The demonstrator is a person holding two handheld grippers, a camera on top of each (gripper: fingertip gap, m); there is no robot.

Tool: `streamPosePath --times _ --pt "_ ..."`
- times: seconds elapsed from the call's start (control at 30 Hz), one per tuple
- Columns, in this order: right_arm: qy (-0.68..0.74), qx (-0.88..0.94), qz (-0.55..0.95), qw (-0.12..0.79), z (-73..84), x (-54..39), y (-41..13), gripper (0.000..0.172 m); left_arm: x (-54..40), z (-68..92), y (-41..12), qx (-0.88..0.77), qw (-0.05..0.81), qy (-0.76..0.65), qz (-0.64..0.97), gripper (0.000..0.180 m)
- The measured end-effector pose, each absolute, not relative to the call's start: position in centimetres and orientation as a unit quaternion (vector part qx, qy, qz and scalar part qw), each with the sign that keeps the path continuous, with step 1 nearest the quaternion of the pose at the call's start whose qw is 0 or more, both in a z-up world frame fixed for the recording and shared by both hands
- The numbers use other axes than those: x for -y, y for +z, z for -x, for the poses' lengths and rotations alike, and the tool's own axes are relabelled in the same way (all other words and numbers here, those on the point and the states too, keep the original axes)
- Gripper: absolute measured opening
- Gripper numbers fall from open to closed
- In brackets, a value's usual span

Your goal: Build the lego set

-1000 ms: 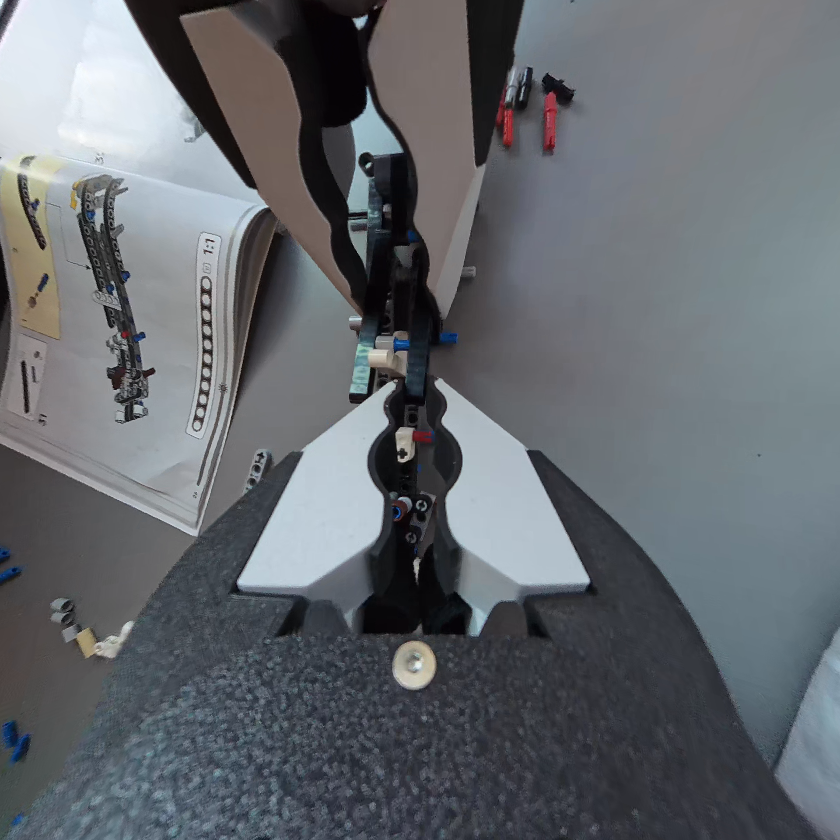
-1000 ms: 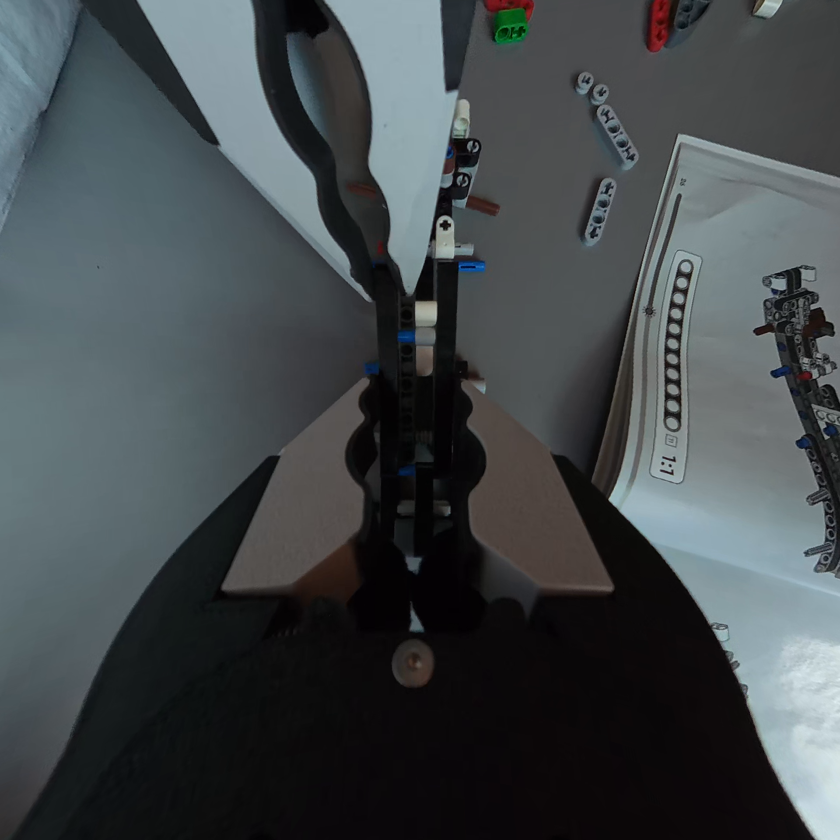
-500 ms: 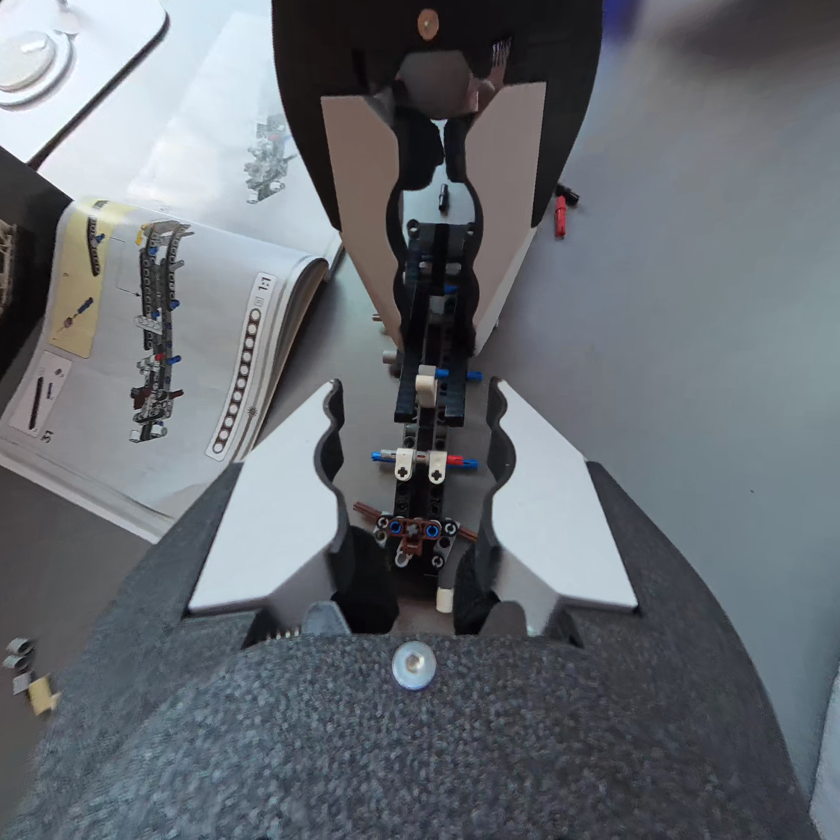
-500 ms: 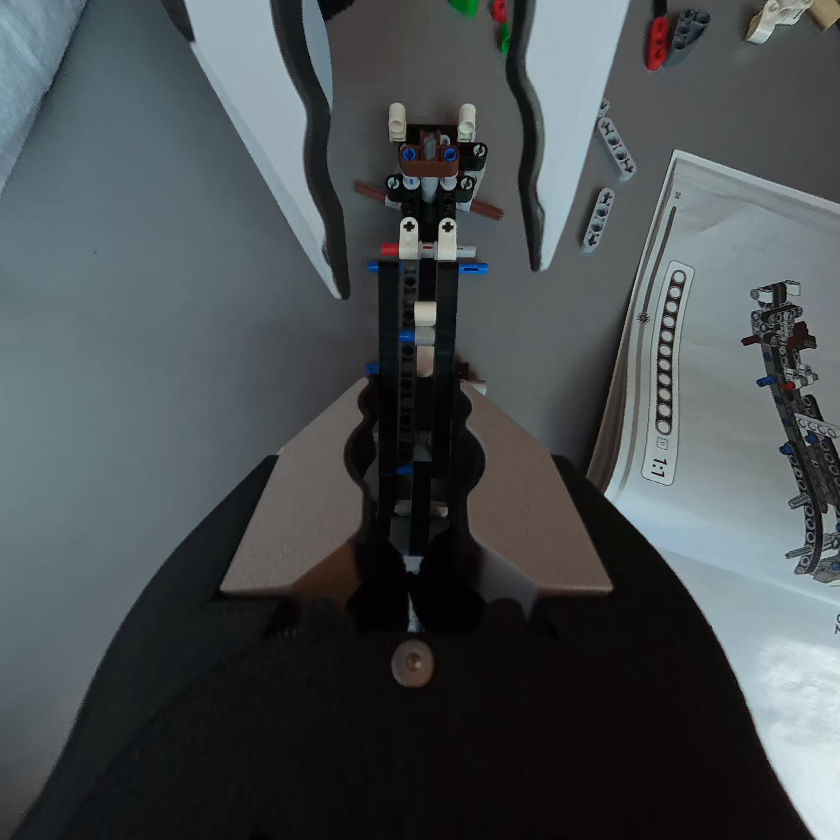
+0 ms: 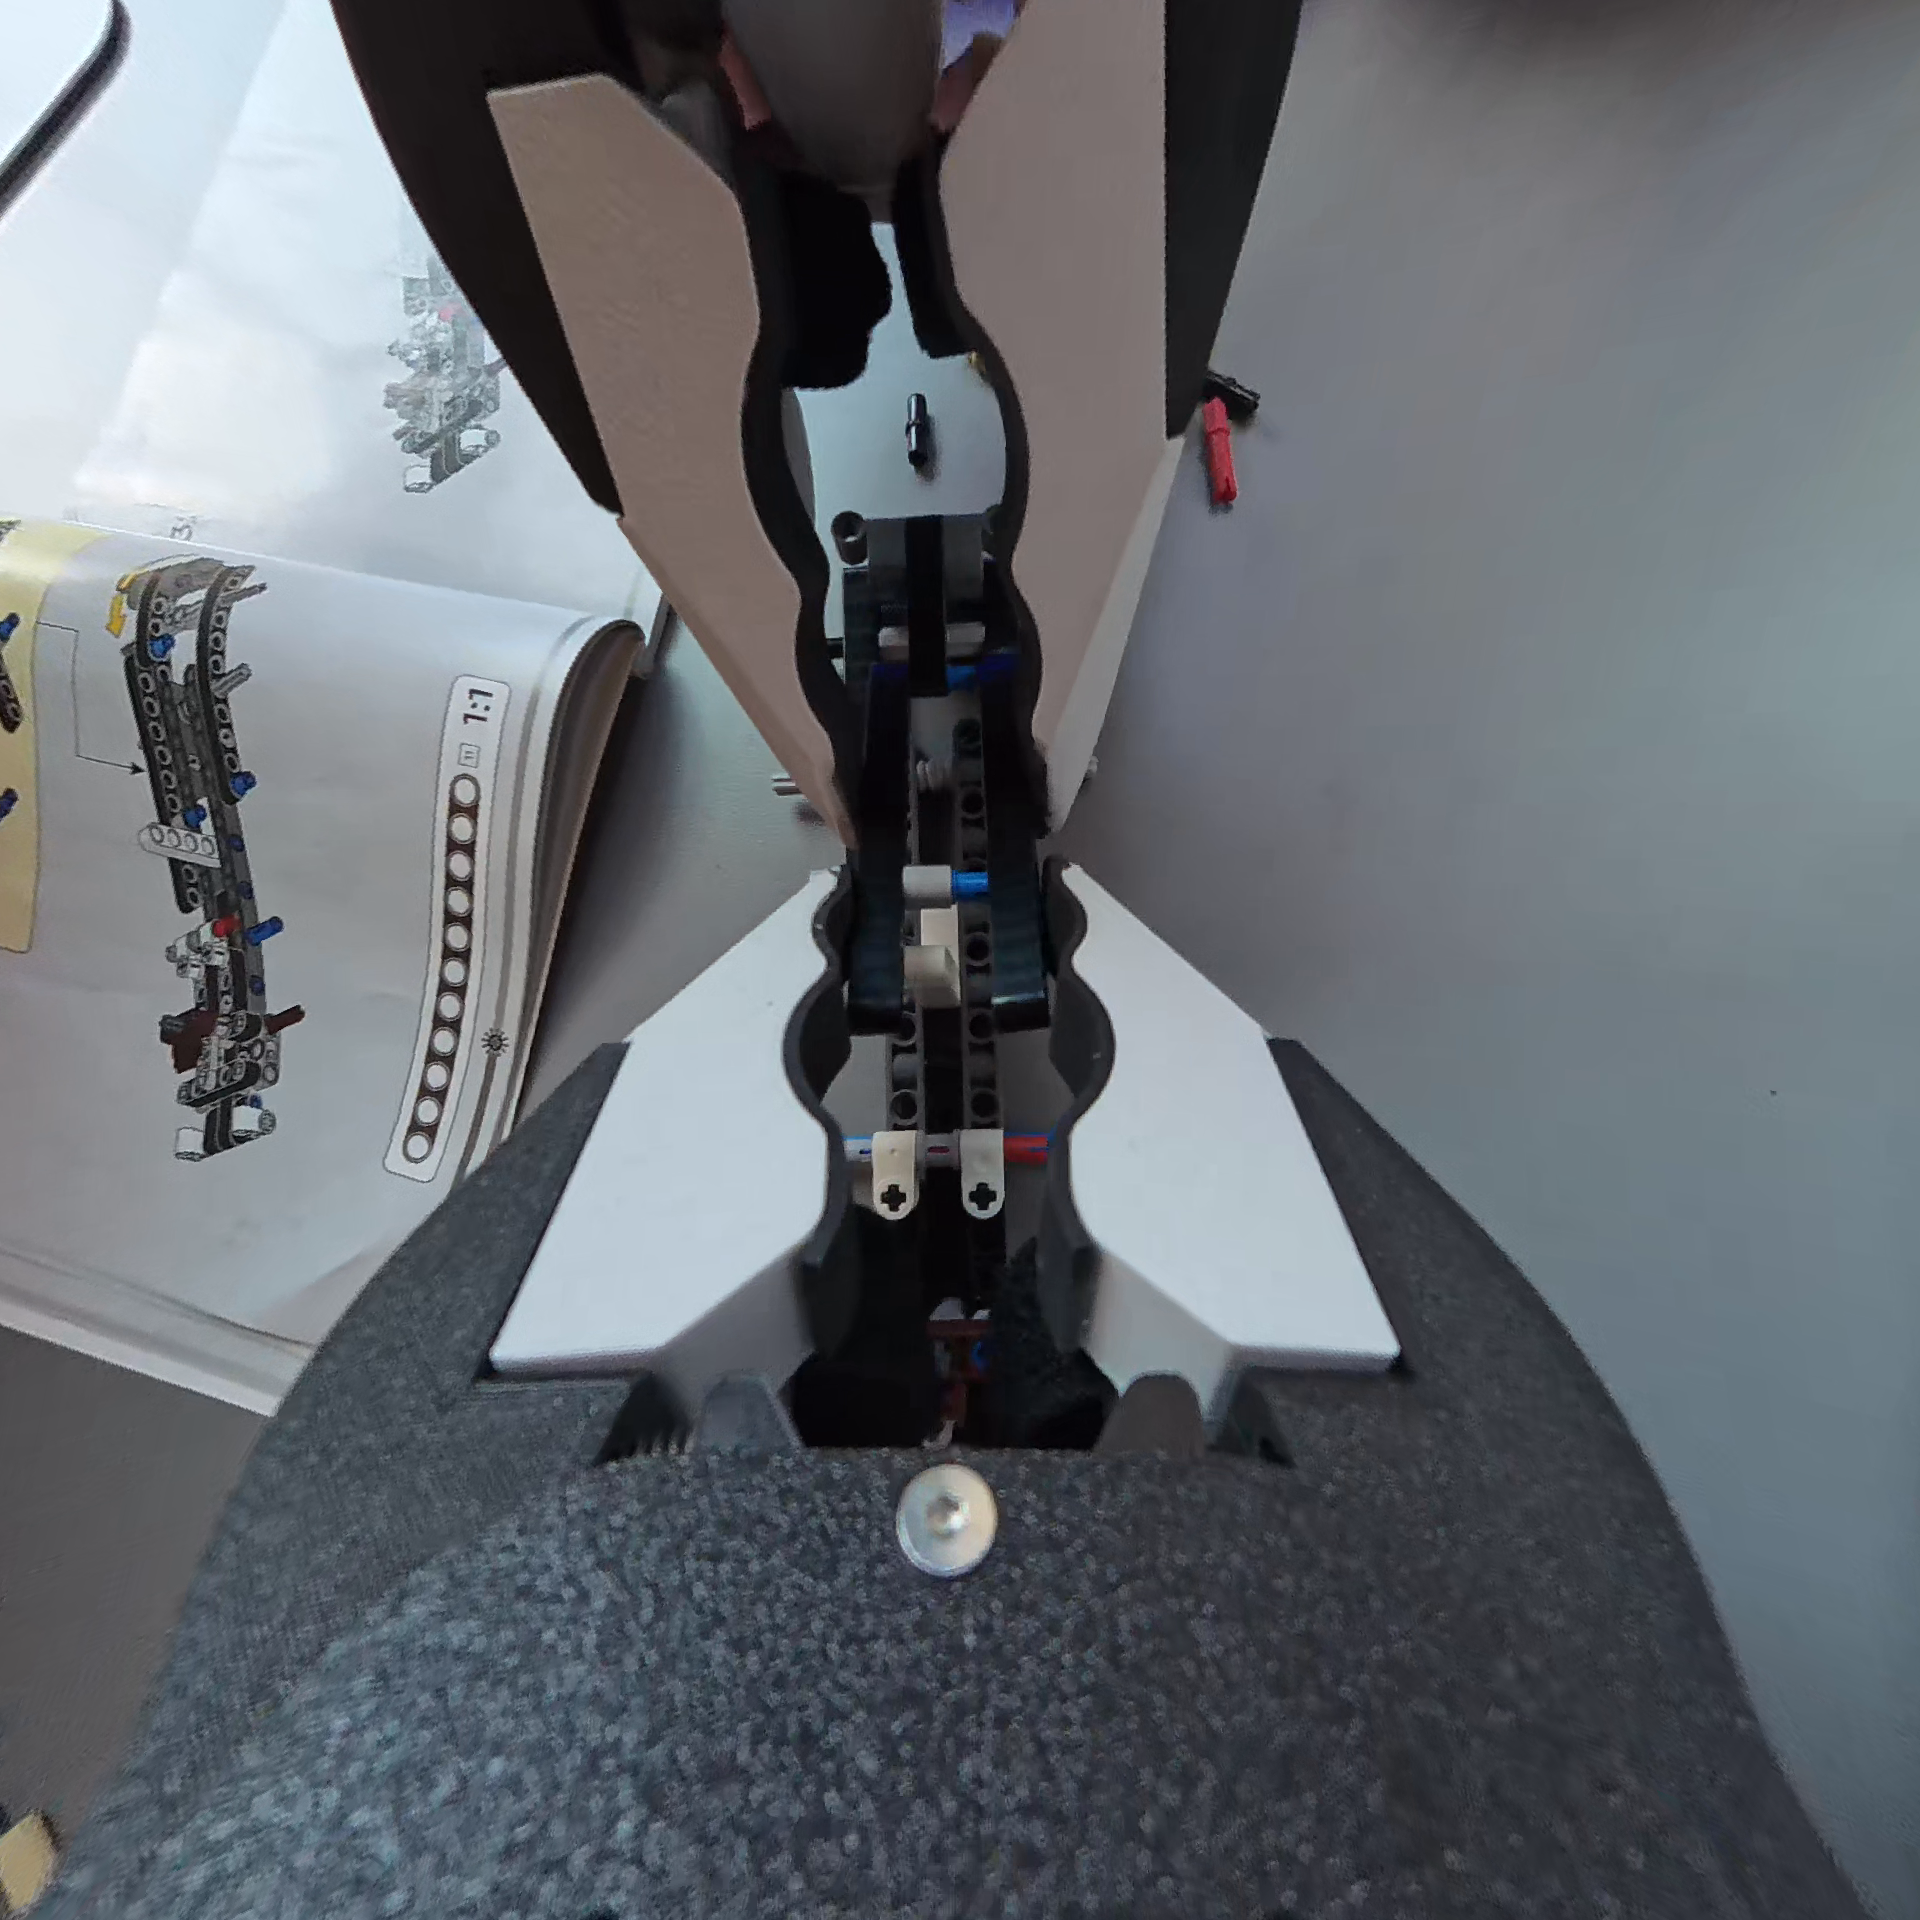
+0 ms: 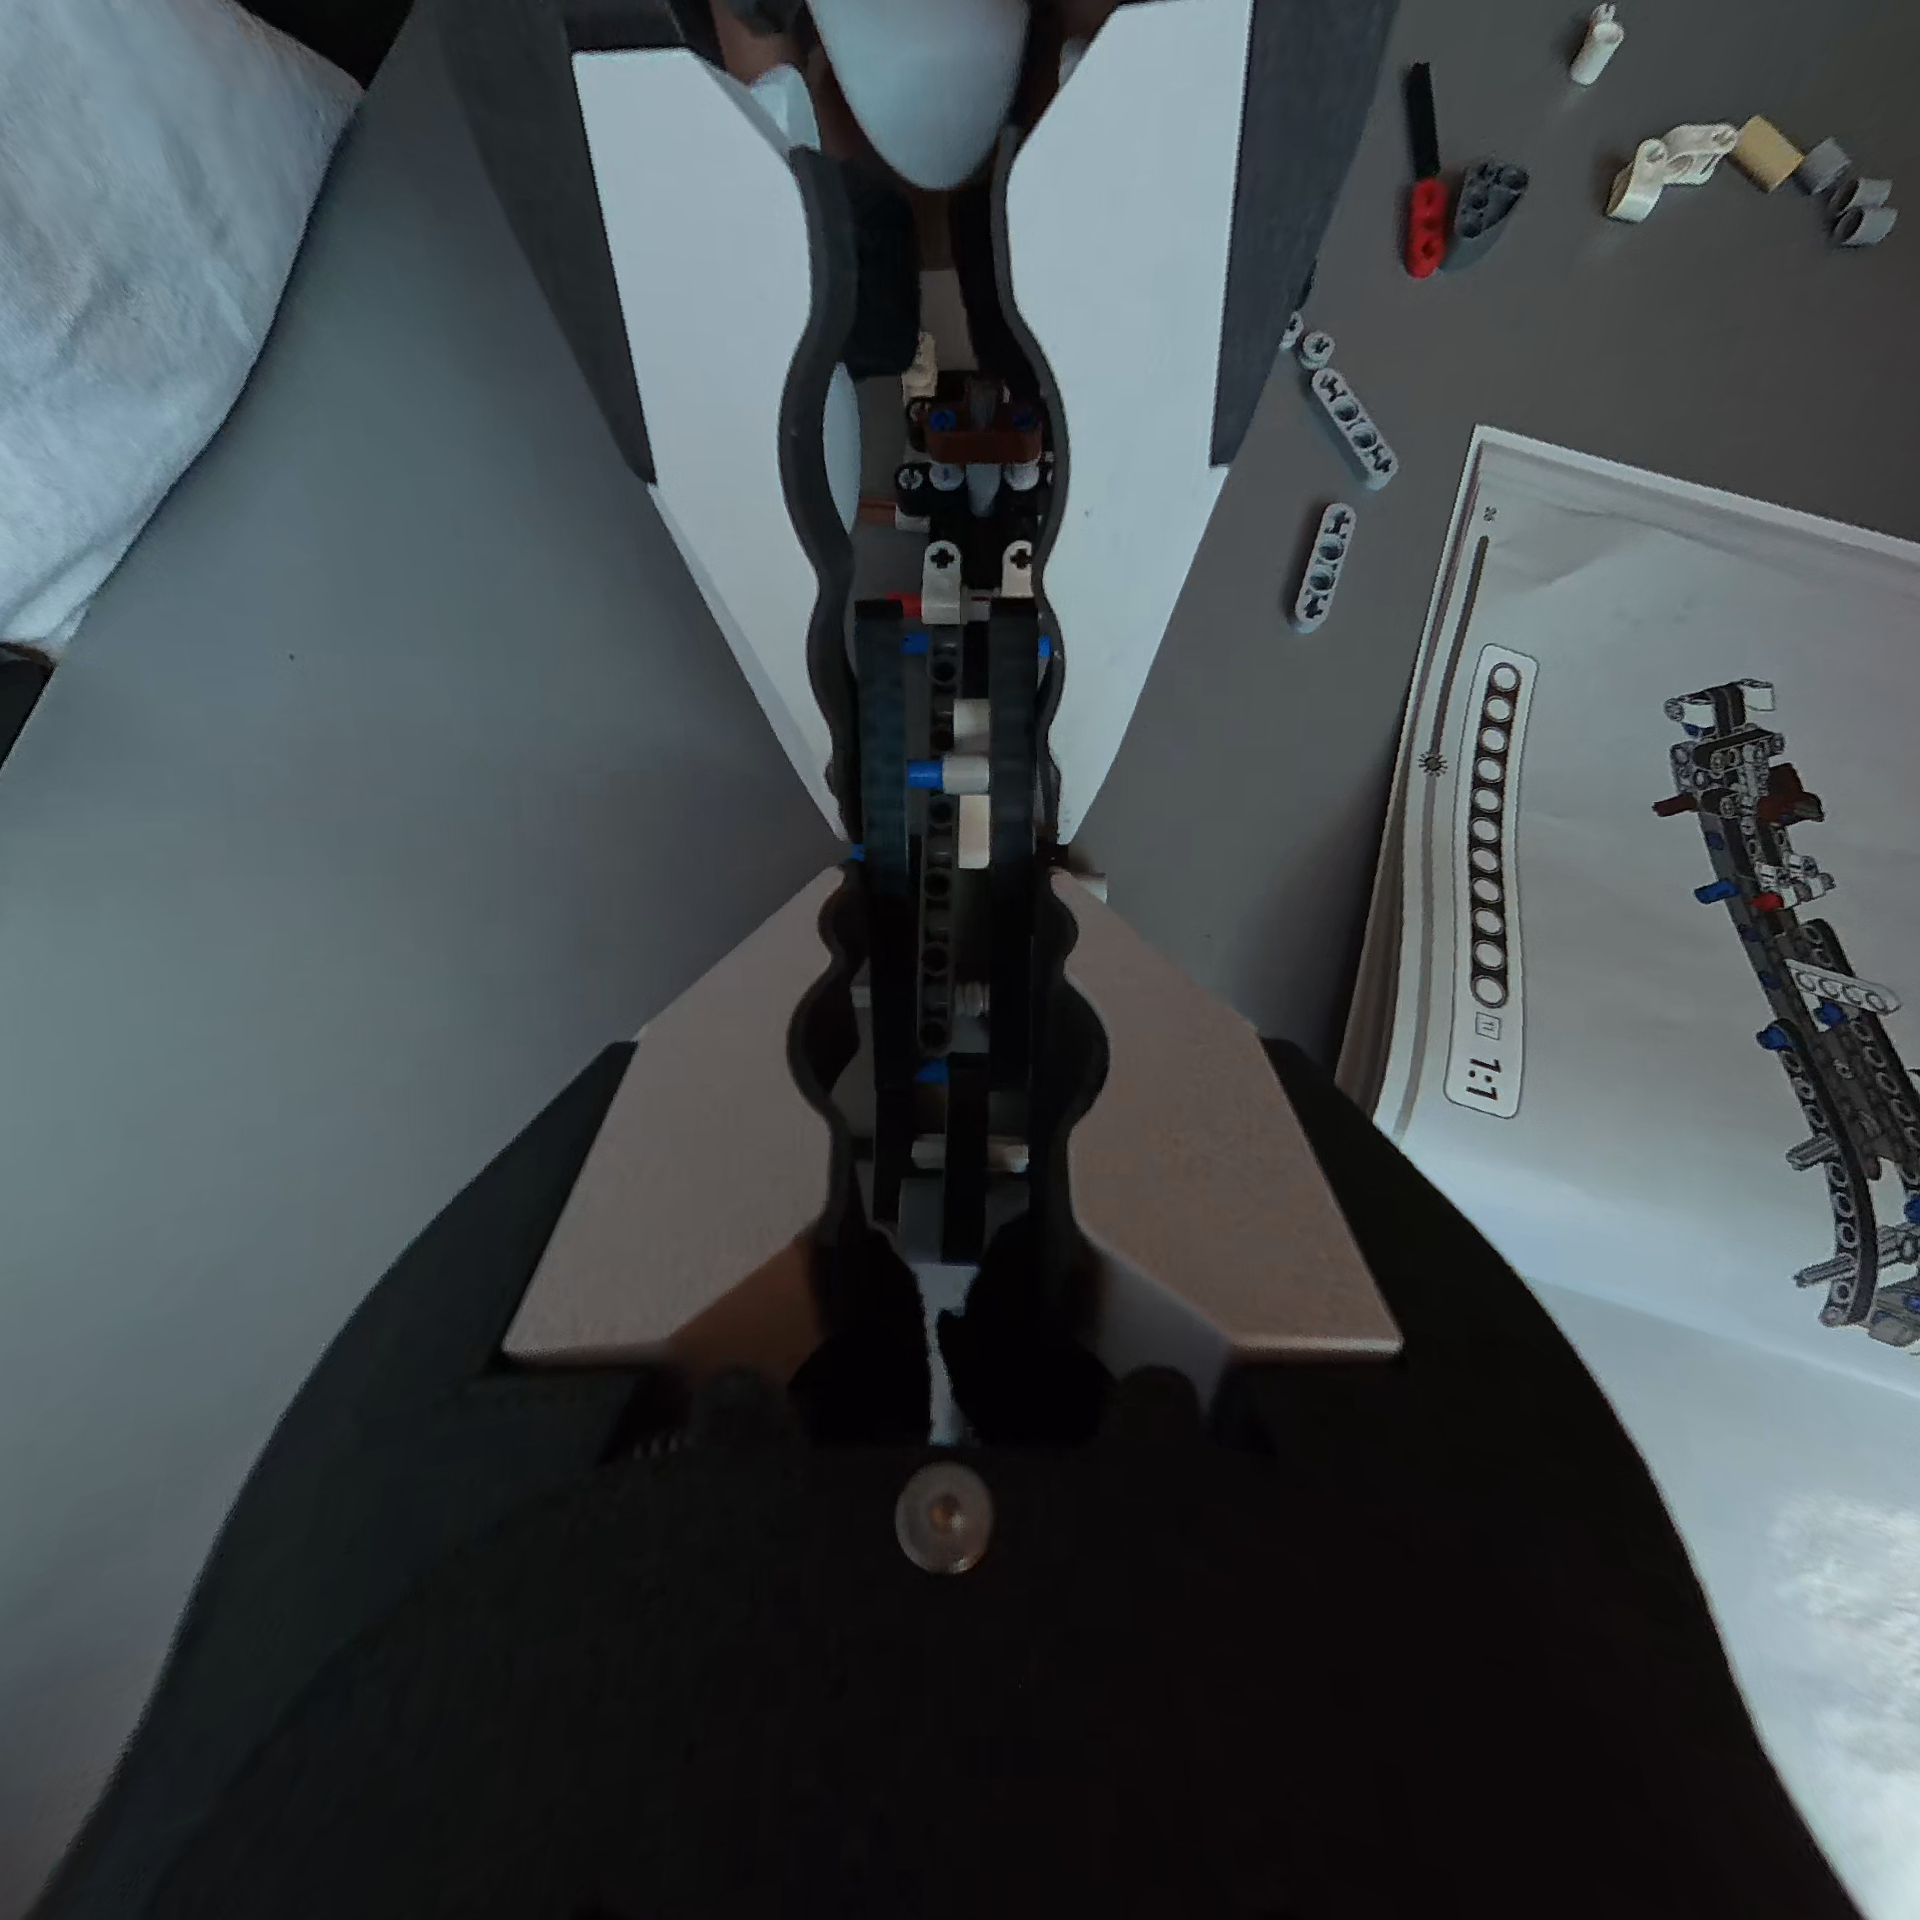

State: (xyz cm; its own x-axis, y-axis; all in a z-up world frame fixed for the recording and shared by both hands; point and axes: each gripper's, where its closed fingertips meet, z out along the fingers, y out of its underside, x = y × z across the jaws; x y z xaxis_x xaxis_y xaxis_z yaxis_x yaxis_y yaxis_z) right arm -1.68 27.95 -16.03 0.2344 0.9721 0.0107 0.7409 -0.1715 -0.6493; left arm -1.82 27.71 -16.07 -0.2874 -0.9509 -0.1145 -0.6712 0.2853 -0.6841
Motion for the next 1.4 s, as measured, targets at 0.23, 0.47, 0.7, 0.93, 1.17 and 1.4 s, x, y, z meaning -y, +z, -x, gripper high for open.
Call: streamPosePath --times 0.23,0.47,0.7,0.93,1.17,1.4 --pt "0.235 0.544 0.761 0.263 1.1 -27.8 -16.3 0.044 -27.9 1.7 -15.8 -0.772 0.277 -0.252 0.514 0.031" --pt "0.191 0.539 0.772 0.276 -0.7 -27.8 -17.4 0.043 -28.2 1.6 -15.8 -0.764 0.269 -0.263 0.525 0.032" --pt "0.198 0.541 0.768 0.279 -1.0 -28.0 -17.5 0.033 -28.2 1.4 -15.7 -0.76 0.268 -0.273 0.525 0.033" --pt "0.192 0.551 0.76 0.285 -0.9 -28.0 -17.4 0.032 -28.2 1.5 -16.1 -0.765 0.258 -0.272 0.523 0.034" --pt "0.202 0.539 0.767 0.284 -0.9 -28.0 -17.4 0.033 -28.4 1.6 -16.1 -0.783 0.277 -0.241 0.501 0.033" --pt "0.234 0.522 0.773 0.274 -0.8 -28.0 -17.3 0.037 -28.7 1.7 -16.2 -0.795 0.287 -0.227 0.484 0.033"
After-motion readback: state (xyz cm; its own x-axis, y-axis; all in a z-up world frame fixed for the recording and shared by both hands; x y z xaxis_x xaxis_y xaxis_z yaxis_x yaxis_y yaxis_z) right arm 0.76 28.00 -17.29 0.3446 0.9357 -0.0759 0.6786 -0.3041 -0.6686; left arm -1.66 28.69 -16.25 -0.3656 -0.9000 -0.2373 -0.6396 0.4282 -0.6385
